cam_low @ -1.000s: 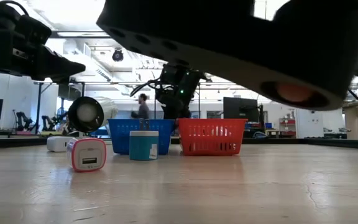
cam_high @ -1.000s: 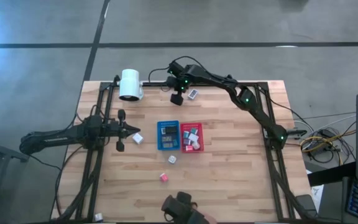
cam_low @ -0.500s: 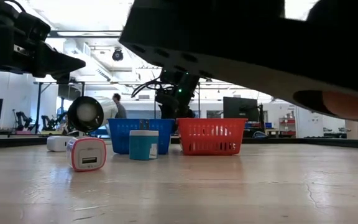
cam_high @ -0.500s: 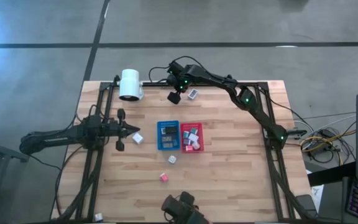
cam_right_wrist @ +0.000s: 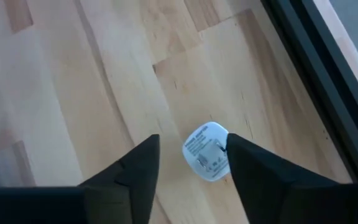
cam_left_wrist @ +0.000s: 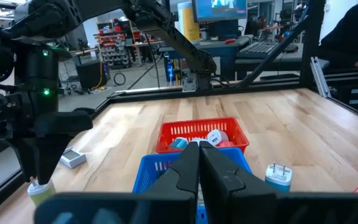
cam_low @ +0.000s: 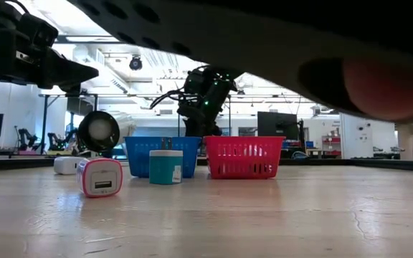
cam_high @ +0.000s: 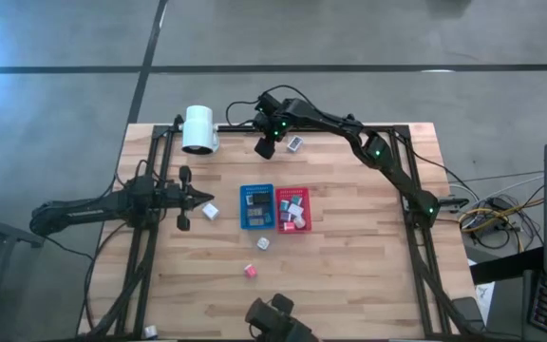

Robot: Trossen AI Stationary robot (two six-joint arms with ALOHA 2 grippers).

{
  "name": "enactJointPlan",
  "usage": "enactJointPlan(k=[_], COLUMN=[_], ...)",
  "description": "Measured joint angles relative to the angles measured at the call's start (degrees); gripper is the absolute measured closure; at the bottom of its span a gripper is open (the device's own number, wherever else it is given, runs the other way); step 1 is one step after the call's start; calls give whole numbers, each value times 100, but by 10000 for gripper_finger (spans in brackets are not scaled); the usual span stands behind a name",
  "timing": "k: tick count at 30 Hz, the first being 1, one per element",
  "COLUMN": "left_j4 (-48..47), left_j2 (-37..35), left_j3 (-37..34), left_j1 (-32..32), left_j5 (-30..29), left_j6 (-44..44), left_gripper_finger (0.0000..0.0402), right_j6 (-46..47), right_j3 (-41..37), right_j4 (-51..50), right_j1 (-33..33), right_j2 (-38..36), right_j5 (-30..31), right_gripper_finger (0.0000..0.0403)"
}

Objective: Pick & Place Office items
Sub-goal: Put the green charger adapter into the red bin

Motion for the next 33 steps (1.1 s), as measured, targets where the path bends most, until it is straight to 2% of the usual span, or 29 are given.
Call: enactJointPlan(k=[9, 19, 33], left_j4=[-1, -5, -8], left_j2=[0, 0, 0], left_j3=[0, 0, 0], left_j1=[0, 0, 0], left_j5=[1, 15, 16], left_j6=[-27, -39, -47], left_gripper_finger=[387, 387, 388], right_j6=[-20, -201, -623], right_j3=[0, 2, 11], right_j4=[-11, -496, -1081], right_j1=[2, 2, 41], right_j2=[0, 0, -13], right_j5=[-81, -77, -35], right_gripper_finger=[286, 326, 346])
